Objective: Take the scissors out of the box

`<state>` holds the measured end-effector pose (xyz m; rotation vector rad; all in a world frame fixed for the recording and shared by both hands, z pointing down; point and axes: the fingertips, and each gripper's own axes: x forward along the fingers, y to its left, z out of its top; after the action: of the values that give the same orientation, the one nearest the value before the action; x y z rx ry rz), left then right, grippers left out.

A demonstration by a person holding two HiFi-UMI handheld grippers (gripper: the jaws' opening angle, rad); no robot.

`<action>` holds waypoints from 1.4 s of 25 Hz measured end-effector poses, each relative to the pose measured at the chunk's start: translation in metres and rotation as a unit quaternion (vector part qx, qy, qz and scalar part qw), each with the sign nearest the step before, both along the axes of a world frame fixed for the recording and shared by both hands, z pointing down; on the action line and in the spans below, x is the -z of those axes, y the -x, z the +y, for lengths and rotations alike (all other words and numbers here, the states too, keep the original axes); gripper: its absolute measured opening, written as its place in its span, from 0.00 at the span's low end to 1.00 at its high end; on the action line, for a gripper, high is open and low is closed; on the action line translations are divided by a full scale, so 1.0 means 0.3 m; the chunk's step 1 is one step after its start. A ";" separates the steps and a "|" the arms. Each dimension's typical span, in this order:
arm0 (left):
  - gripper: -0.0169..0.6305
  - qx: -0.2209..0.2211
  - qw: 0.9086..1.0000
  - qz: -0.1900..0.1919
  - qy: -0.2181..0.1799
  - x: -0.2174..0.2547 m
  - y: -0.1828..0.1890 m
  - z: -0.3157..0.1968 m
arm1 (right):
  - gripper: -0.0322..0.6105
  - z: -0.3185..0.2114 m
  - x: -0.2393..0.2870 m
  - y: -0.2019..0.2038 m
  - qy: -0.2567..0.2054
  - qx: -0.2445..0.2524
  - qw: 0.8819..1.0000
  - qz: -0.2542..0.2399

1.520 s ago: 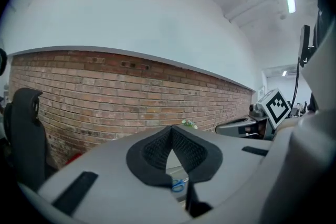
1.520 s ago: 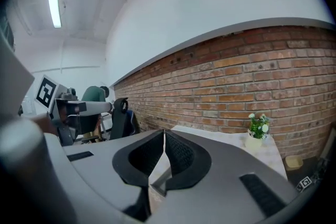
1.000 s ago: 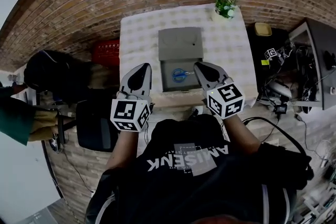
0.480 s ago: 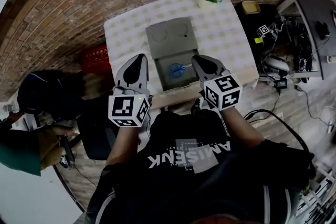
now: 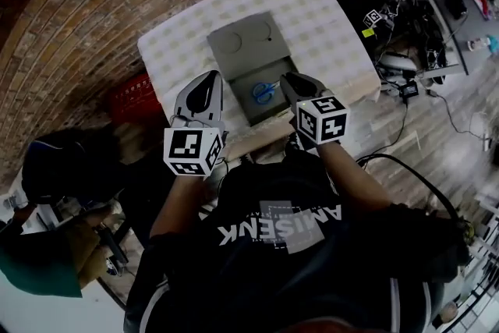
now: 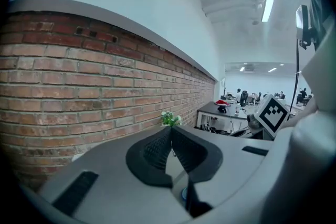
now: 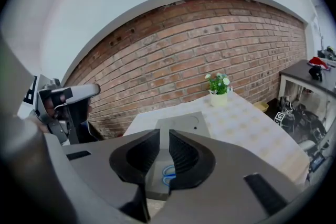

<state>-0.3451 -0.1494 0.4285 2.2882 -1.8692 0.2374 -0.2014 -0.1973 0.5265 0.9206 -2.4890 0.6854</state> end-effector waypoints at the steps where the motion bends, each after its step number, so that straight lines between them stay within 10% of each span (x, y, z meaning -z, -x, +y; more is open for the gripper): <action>1: 0.05 -0.010 1.000 0.001 0.006 -0.021 -0.003 0.001 | 0.19 0.013 -0.022 0.006 0.009 -0.006 1.000 0.003; 13: 0.05 -0.078 0.993 0.003 0.089 -0.334 0.033 0.010 | 0.27 0.118 -0.299 0.083 0.143 -0.150 0.978 0.004; 35: 0.05 -0.161 0.974 0.010 0.159 -0.587 0.107 -0.007 | 0.41 0.130 -0.666 0.127 0.336 -0.412 0.847 -0.012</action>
<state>-0.3772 -0.1515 0.6046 2.3381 -1.3243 0.5142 -0.2394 -0.1584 0.7262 1.6370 -1.5330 1.6853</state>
